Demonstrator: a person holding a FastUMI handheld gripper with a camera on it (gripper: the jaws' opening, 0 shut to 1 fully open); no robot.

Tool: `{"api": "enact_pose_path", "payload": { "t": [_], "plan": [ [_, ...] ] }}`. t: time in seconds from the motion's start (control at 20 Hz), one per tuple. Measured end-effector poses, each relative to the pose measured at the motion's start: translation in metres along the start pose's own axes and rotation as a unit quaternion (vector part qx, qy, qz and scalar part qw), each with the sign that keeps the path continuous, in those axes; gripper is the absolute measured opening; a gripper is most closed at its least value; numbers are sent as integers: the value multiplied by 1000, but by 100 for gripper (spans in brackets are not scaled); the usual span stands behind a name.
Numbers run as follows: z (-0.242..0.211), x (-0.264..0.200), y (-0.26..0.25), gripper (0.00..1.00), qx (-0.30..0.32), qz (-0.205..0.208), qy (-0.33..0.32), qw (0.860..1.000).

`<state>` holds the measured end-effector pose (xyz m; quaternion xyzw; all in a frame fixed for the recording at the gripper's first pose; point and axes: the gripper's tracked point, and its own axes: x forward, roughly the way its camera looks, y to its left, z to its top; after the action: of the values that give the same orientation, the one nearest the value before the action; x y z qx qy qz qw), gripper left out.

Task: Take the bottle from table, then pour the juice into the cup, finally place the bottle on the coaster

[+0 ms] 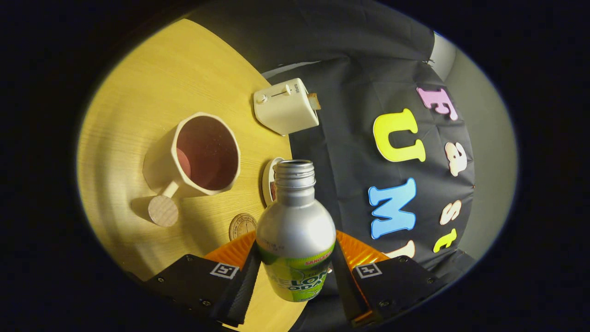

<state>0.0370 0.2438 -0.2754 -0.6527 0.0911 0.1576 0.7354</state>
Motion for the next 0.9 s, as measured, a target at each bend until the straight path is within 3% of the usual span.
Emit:
{"api": "enact_pose_path", "payload": {
  "t": [0.9],
  "plan": [
    [4,7,1,77,-105,15,-1,994]
  ]
}}
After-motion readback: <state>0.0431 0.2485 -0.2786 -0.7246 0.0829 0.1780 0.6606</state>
